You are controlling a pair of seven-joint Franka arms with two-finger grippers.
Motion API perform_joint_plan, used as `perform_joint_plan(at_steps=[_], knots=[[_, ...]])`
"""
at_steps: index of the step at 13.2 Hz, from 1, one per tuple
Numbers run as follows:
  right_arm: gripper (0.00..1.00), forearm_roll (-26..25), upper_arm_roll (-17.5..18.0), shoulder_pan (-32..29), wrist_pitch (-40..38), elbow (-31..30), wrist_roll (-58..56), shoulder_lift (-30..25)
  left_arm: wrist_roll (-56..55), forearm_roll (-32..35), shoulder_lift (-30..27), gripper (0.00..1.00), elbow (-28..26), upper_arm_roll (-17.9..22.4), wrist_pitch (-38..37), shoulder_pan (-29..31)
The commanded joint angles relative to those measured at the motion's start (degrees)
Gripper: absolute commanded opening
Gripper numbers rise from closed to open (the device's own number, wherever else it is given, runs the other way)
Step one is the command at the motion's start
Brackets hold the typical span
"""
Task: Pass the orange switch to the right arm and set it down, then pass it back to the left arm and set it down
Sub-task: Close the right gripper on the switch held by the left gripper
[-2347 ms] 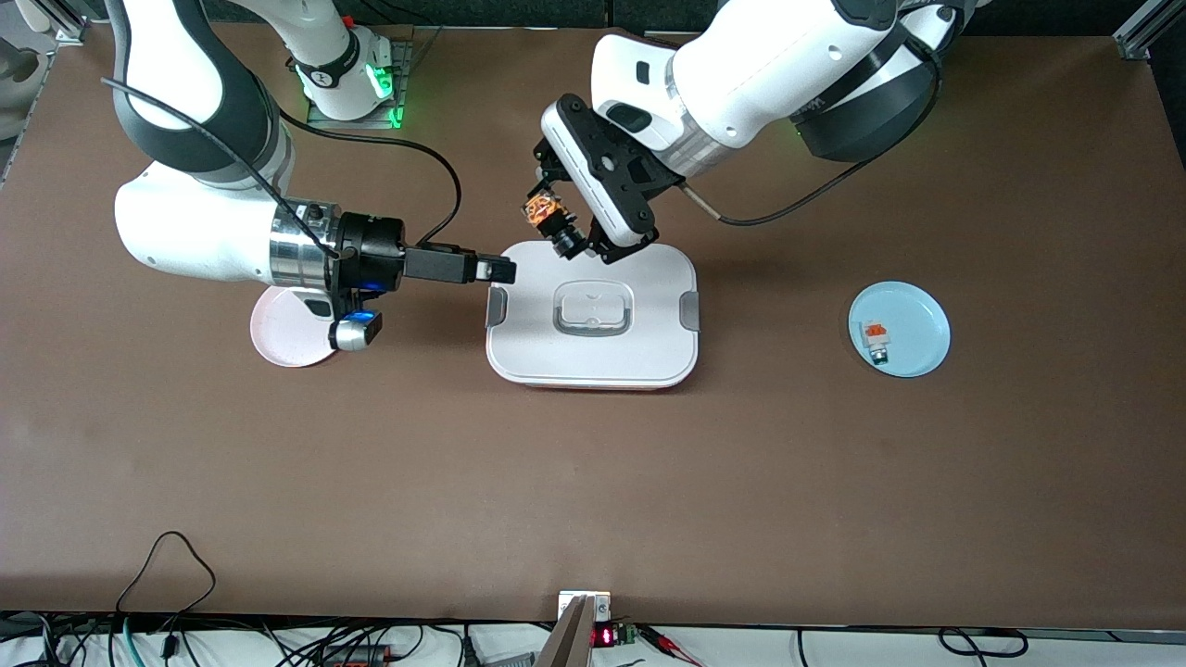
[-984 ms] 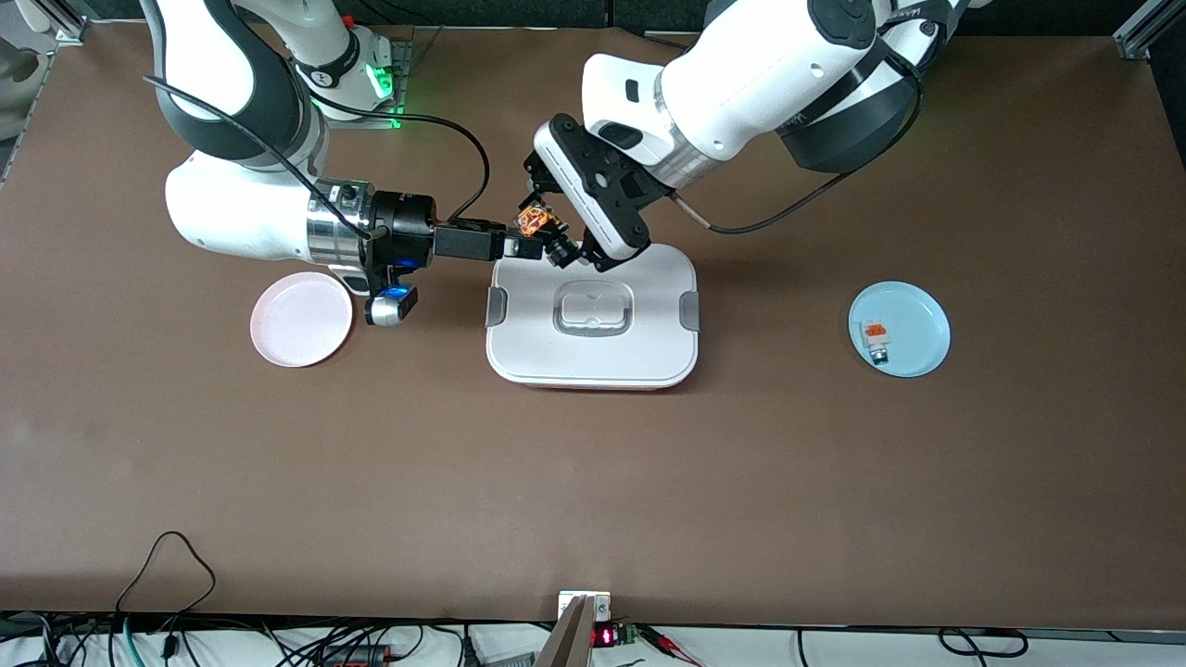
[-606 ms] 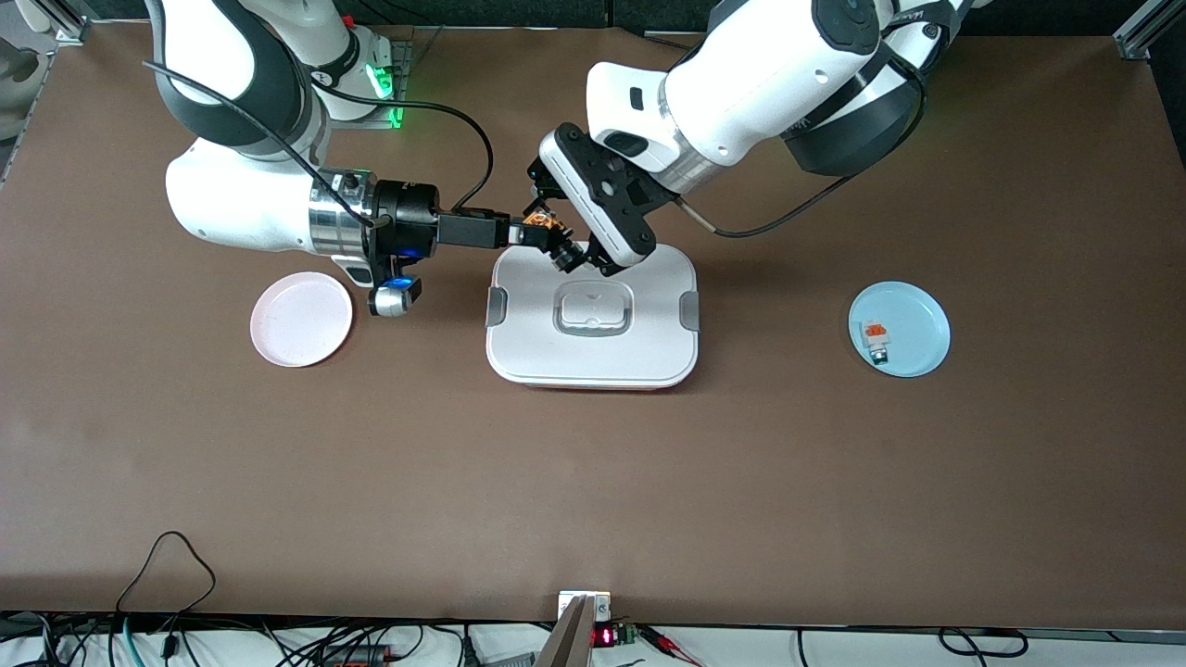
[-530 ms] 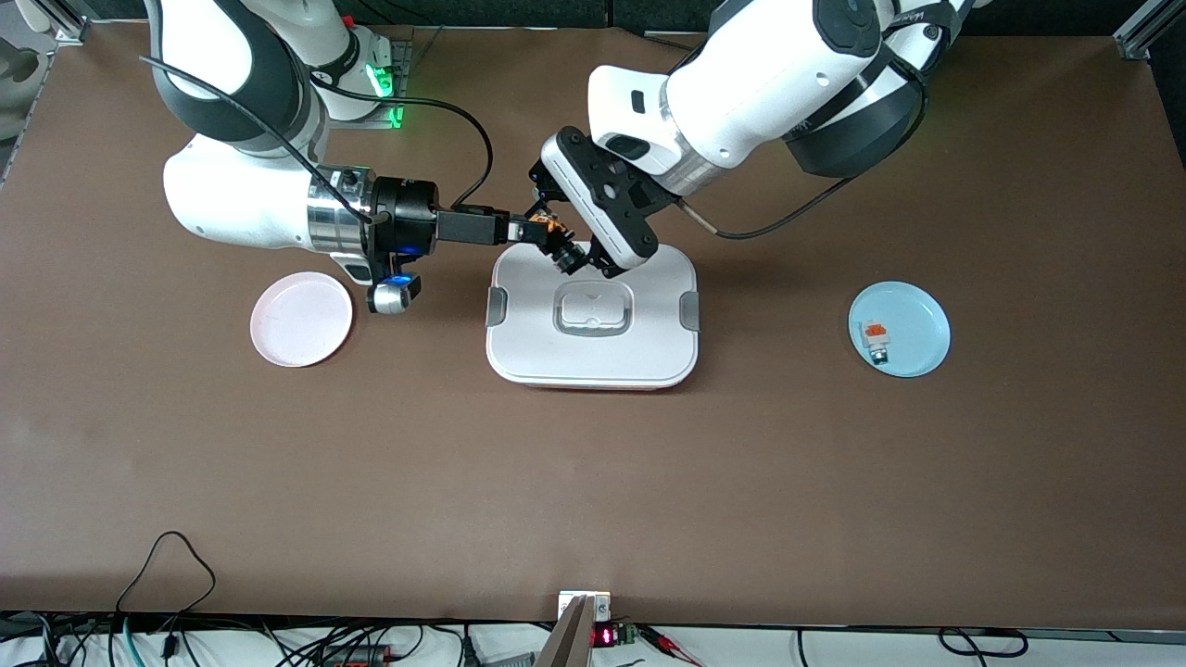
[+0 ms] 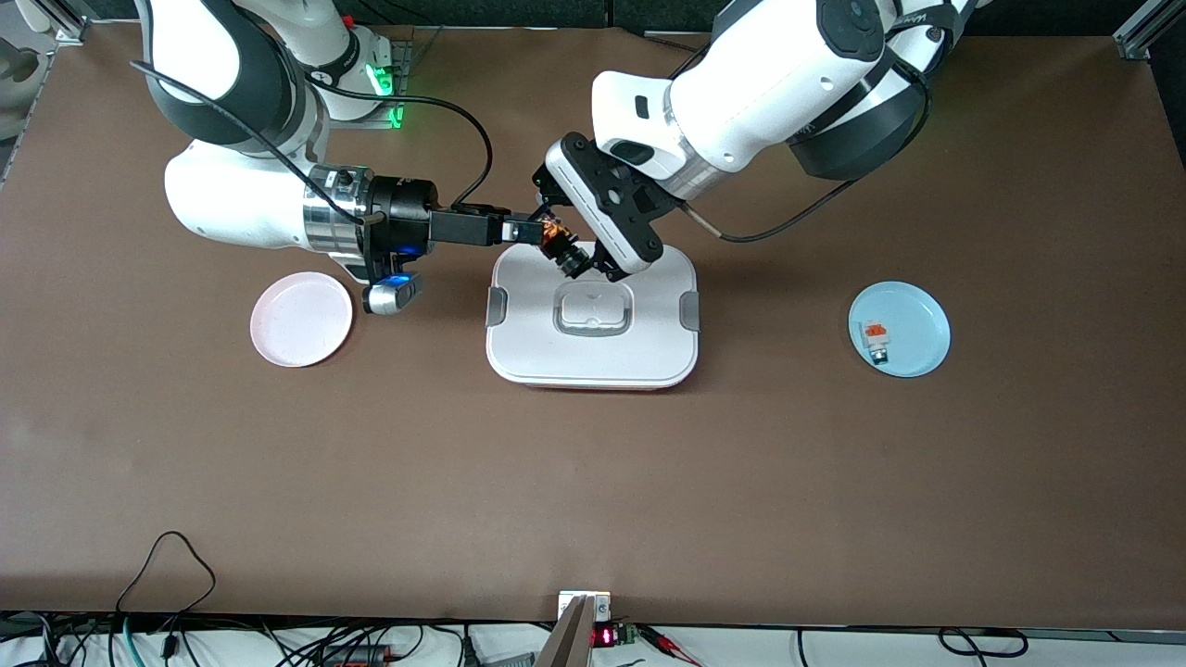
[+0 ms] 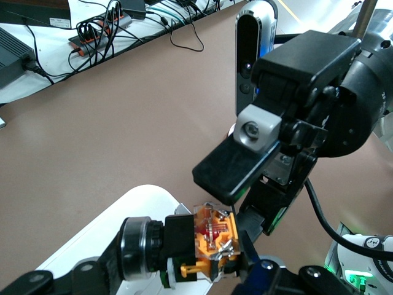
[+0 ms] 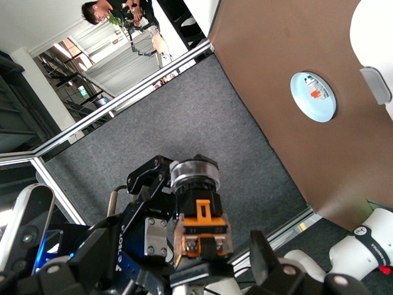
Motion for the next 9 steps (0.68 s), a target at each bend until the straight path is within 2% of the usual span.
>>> perform_joint_plan(at_steps=[1, 9], knots=[[0.92, 1.6, 0.0, 0.1, 0.5, -1.4, -3.0, -0.8, -1.2, 1.7, -0.6, 0.03, -0.5, 0.0, 0.3, 0.0], [0.62, 1.6, 0.0, 0.5, 0.6, -1.4, -8.6, 0.3, -0.8, 1.7, -0.5, 0.03, -0.5, 0.0, 0.3, 0.2]])
